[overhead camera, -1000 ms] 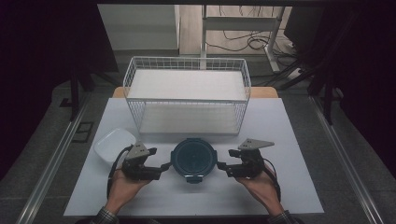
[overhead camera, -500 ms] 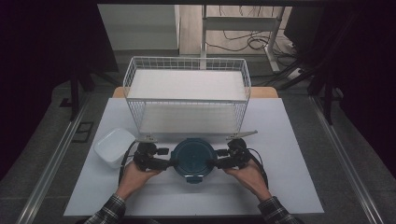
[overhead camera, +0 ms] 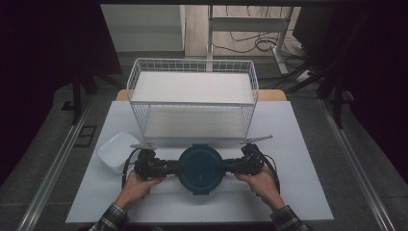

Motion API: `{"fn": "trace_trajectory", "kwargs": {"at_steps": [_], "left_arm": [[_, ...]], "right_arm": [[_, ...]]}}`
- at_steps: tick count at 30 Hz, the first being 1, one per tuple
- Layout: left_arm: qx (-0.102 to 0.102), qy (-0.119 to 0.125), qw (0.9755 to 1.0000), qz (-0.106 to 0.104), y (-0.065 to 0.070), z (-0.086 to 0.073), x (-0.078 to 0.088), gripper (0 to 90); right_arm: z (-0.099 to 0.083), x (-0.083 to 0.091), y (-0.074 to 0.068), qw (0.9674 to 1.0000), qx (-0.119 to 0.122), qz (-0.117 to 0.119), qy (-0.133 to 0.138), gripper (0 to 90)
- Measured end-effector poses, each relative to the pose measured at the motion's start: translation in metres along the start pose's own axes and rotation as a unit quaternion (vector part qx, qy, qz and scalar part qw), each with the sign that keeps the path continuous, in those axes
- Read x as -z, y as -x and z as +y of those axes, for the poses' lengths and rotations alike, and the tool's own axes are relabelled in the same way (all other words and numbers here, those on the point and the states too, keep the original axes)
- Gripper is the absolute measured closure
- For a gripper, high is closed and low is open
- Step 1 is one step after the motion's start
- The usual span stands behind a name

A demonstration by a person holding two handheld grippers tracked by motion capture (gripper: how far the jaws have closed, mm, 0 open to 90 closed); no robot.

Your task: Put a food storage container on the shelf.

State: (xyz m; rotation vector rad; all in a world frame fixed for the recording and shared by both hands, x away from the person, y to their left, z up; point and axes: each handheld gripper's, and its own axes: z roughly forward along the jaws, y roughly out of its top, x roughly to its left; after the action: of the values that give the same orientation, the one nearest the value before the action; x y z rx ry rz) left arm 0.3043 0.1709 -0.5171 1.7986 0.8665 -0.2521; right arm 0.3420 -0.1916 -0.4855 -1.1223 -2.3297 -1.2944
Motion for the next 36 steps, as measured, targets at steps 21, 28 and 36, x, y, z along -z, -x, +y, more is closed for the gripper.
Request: {"fn": "trace_trajectory", "kwargs": {"at_steps": [21,28,36], "left_arm": [[0.06,0.043,0.9956,0.058,0.03,-0.023,0.007,56.0],[0.078,0.049,0.9947,0.047,0.026,-0.024,0.008,56.6],[0.075,0.057,0.9941,0.052,0.028,-0.011,0.011,57.0]], "right_arm": [[-0.027,0.008,-0.03,0.9989,-0.008,-0.031,0.035,57.0],[-0.029,0.007,-0.034,0.9983,-0.006,-0.038,0.043,57.2],[-0.024,0.01,-0.032,0.9979,-0.007,-0.034,0.054,57.2]]}}
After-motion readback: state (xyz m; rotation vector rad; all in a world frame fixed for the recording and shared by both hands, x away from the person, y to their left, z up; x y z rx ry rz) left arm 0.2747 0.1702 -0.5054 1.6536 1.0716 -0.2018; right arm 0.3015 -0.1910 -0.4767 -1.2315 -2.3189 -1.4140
